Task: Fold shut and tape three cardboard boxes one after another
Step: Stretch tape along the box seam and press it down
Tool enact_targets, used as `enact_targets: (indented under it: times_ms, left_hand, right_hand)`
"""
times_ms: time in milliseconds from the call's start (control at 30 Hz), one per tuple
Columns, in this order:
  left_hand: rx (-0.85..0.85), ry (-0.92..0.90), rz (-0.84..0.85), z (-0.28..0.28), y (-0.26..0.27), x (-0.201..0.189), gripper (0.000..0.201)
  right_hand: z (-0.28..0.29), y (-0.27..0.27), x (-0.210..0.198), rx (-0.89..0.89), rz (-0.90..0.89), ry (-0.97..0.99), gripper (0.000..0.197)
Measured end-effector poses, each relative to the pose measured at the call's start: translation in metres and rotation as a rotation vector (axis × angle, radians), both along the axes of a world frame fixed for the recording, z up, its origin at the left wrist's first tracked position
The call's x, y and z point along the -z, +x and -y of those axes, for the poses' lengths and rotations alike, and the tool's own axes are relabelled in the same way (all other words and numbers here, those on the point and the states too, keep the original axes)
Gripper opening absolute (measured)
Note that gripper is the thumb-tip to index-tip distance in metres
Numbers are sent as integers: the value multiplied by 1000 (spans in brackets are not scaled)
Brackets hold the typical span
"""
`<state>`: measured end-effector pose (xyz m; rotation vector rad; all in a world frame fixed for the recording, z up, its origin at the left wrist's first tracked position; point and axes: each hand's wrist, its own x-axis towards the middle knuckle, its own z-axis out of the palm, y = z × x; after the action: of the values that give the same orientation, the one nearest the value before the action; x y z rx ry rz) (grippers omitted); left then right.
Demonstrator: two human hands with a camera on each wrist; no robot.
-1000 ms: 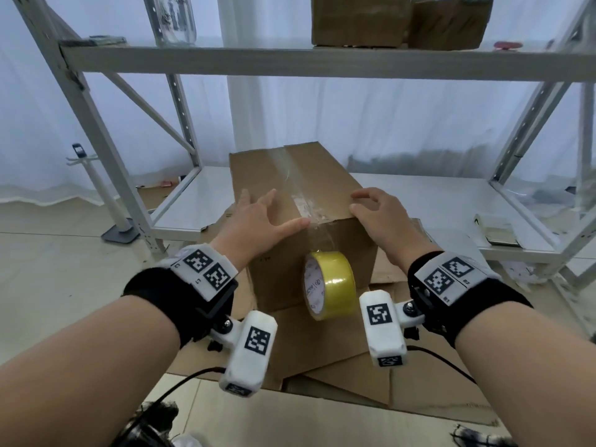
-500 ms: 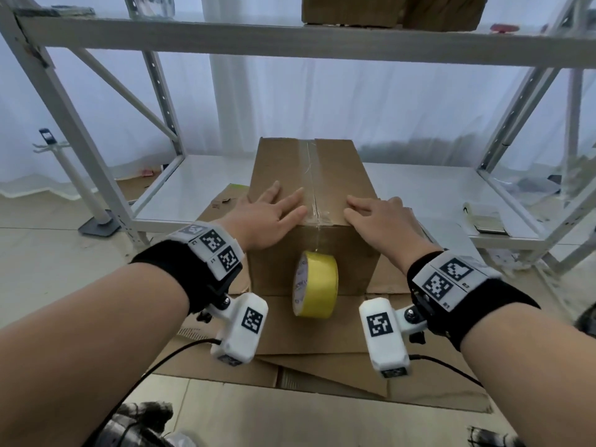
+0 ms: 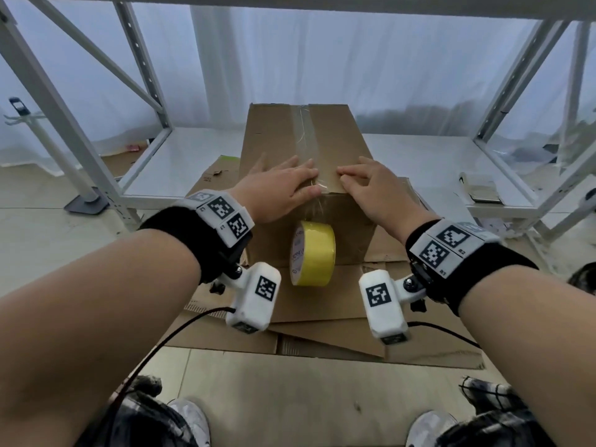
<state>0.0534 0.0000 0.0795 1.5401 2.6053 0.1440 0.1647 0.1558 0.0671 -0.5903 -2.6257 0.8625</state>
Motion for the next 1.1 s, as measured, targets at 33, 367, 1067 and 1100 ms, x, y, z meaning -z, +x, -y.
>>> enact_targets:
  times_ms: [33, 367, 1067, 1100]
  left_hand:
    - [24, 15, -6, 1, -1, 0, 62]
    - [78, 7, -139, 4, 5, 7, 56]
    - [143, 11, -126, -5, 2, 7, 65]
    - [143, 16, -131, -5, 2, 7, 65]
  right_hand:
    - [0, 3, 2, 59, -58, 51, 25]
    - [29, 25, -14, -85, 409, -222, 61]
    - [50, 13, 11, 77, 334, -742, 26]
    - [50, 12, 11, 82, 342, -750, 26]
